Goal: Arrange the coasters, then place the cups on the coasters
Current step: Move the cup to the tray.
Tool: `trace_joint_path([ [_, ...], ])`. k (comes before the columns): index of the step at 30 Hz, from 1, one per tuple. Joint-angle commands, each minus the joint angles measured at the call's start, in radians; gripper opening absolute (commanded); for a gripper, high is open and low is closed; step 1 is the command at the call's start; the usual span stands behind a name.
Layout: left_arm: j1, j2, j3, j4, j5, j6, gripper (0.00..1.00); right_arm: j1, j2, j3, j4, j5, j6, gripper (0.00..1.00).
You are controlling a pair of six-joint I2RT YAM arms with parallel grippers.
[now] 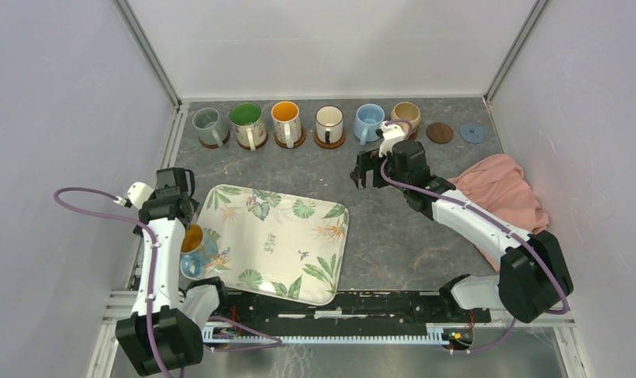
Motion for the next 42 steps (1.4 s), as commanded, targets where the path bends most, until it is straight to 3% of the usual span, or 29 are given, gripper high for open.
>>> trace_joint_path([
  [1, 0.005, 0.015, 0.013, -0.042, -0.076, -0.081, 1.0, 0.003, -0.001, 0.0, 0.049, -0.025, 0.001, 0.98],
  [11, 0.006, 0.014, -0.054, -0.008, -0.029, -0.128, 1.0, 0.006, -0.002, -0.001, 0.053, -0.043, 0.005, 0.98],
  [24, -0.026, -0.016, -0.095, 0.047, 0.203, -0.139, 1.0, 0.006, -0.001, 0.006, 0.046, -0.032, -0.001, 0.98],
  [42, -0.512, 0.039, -0.032, 0.082, 0.202, -0.441, 1.0, 0.011, 0.008, 0.01, 0.041, -0.034, -0.008, 0.98],
])
